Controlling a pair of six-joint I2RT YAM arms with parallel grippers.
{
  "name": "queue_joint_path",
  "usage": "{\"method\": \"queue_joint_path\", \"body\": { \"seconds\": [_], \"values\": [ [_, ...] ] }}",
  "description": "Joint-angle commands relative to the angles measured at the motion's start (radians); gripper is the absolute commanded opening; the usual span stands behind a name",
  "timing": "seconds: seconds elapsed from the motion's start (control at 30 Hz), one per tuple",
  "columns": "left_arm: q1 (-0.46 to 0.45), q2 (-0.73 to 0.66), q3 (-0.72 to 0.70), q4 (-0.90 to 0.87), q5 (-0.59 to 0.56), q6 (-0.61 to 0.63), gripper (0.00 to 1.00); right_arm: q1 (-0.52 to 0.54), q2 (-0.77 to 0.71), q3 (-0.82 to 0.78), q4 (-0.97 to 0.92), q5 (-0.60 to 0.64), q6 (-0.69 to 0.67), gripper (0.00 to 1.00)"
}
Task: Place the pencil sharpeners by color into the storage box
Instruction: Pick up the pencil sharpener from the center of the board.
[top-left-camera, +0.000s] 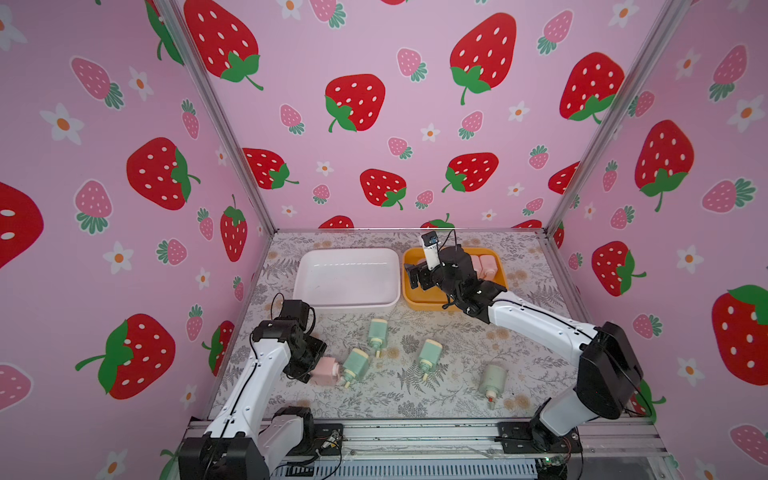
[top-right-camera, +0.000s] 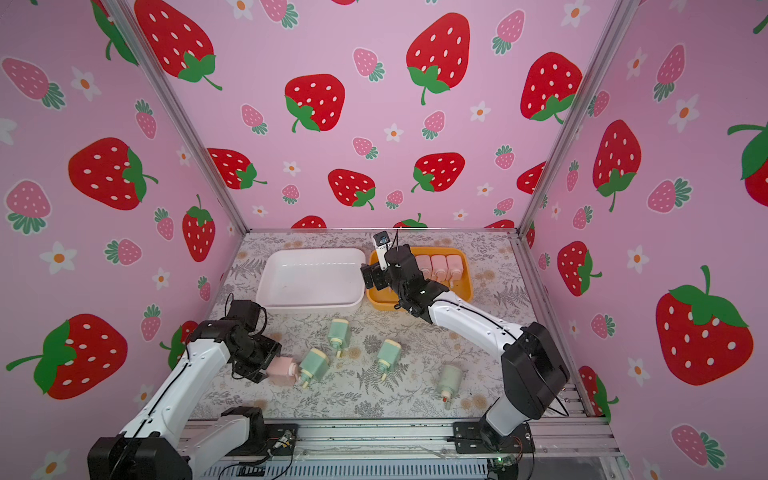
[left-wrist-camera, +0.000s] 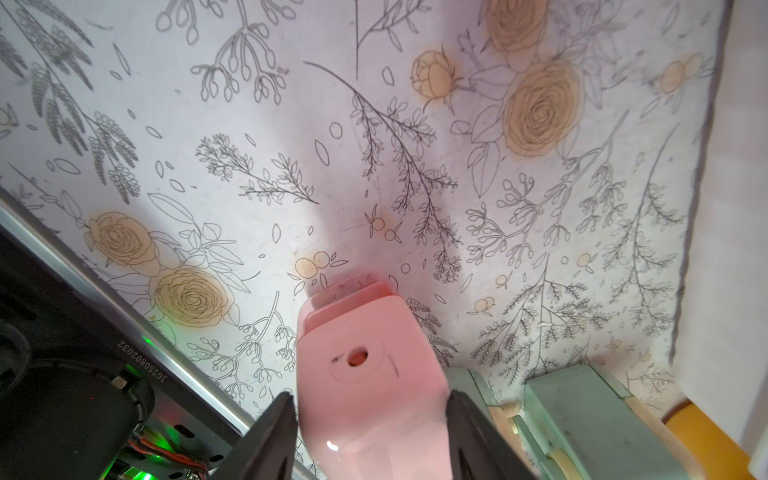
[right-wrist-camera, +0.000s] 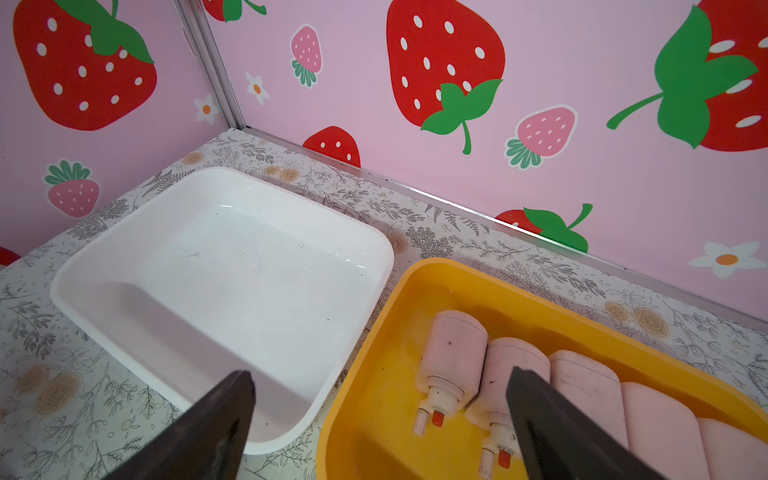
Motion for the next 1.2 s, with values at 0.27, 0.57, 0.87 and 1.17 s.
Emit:
{"method": "queue_joint_path", "body": {
  "seconds": [0.27,0.57,0.87,1.17],
  "values": [
    [0.008,-0.037,-0.021,-0.038,0.001,-0.024,0.81,0.050,0.008,0.025,0.014,0.085,-0.103,1.00],
    [0.008,-0.021,-0.119,0.051,0.076,-0.098,0.80,0.079,0.022,0.034,0.015,0.132,-0.159,1.00],
    [0.007,-0.005,-0.099,0.065,0.037,-0.030,0.54,0.097,0.023,0.036,0.016,0.154,-0.191,1.00],
    [0.005,-0.054,-0.034,0.046,-0.010,0.081,0.00,0.098,0.003,0.007,0.042,0.090,-0.130,1.00]
  ]
}}
